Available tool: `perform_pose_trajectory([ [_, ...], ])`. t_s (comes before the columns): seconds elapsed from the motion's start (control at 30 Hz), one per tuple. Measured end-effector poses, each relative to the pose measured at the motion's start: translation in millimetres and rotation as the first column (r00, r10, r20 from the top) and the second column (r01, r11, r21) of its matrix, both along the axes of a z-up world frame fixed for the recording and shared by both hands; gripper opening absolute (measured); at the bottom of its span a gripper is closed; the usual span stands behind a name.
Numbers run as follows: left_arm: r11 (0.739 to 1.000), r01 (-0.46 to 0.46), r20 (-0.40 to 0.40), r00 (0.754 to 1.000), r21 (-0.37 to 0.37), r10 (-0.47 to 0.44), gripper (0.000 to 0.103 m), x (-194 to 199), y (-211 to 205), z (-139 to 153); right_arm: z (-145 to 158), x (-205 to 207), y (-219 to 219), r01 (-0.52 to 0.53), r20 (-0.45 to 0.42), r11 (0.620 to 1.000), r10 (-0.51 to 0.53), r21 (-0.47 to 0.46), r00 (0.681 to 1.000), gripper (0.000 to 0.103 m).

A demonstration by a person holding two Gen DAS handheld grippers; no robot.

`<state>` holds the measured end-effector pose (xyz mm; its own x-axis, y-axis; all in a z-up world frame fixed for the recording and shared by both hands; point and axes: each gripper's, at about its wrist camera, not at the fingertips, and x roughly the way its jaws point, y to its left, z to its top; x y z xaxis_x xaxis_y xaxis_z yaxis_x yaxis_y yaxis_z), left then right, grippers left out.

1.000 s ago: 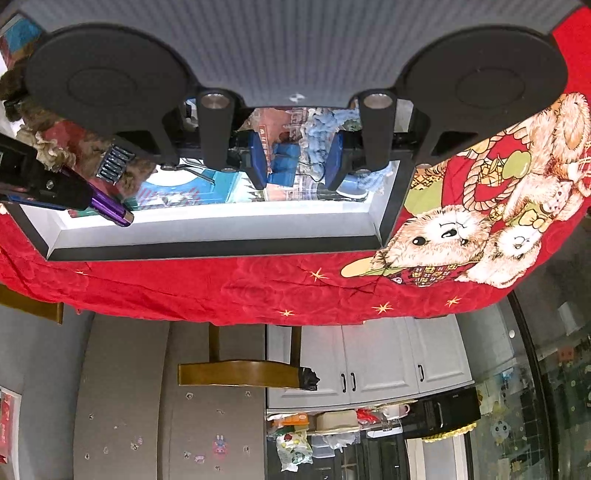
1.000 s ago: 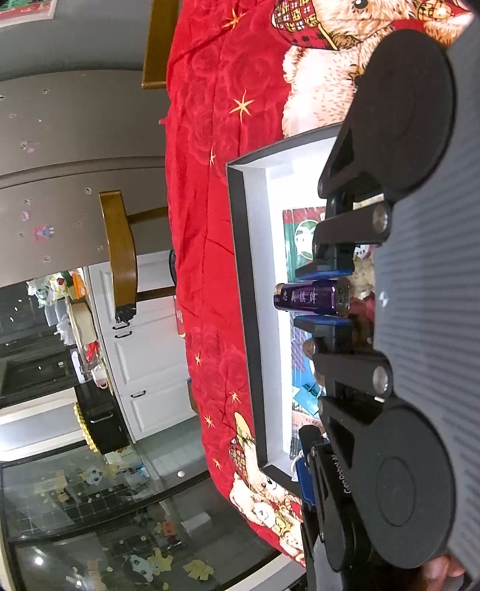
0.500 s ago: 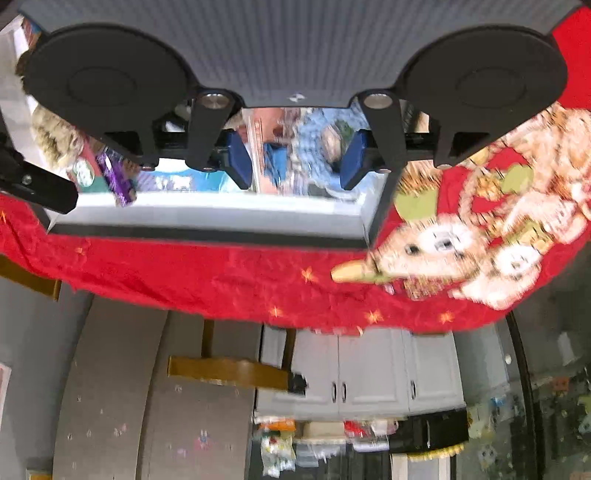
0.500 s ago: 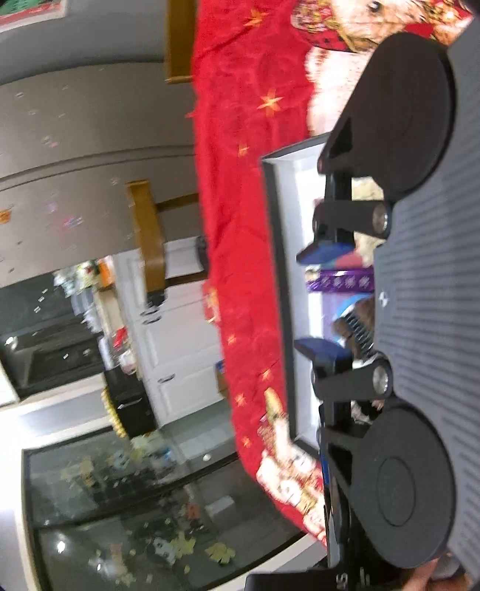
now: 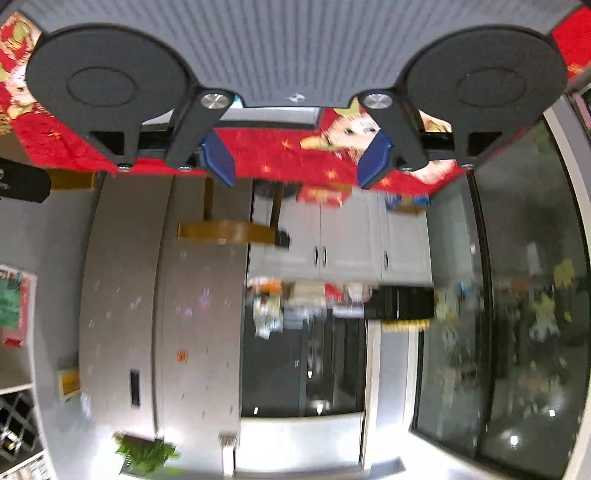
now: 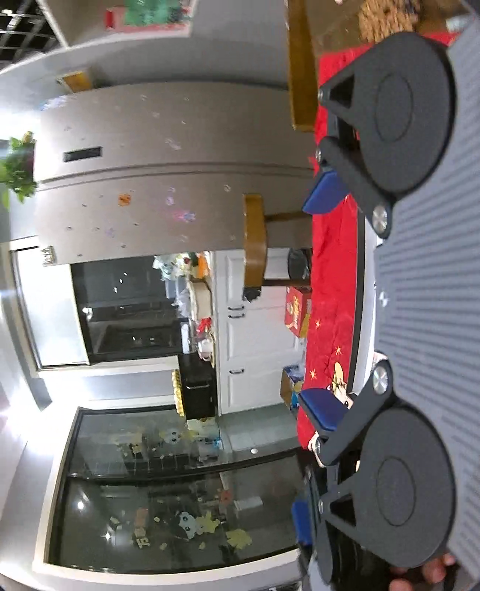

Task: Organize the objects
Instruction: 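Raise both open tools away from the box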

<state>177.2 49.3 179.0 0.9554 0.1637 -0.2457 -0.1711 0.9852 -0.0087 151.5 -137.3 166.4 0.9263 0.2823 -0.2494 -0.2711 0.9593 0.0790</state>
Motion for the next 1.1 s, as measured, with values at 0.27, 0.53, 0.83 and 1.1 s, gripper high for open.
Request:
perform_pose_trajectory([
  [0.27, 0.996, 0.039, 0.153, 0.987, 0.078, -0.051, 0.096, -108.3, -21.4, 31.5, 13.2, -69.6, -2.6, 0.078, 0.024, 0.997, -0.078, 0.017, 0.997, 0.103],
  [0.53, 0.989, 0.043, 0.205, 0.976, 0.141, -0.072, 0.101, -169.2, -42.1, 17.5, -8.4, -89.3, -4.8, 0.069, 0.035, 0.996, -0.071, 0.057, 0.997, 0.103],
  [0.83, 0.994, 0.105, 0.141, 0.985, -0.012, -0.102, 0.102, -159.1, -26.7, -53.3, -74.6, -94.6, 9.9, 0.094, -0.010, 0.996, -0.094, 0.009, 0.996, 0.103],
  [1.1, 0.983, 0.151, -0.015, 0.988, -0.108, -0.153, 0.101, -124.7, -9.6, -110.2, -141.9, -83.9, 26.8, 0.052, -0.128, 0.993, -0.066, -0.108, 0.990, 0.103],
])
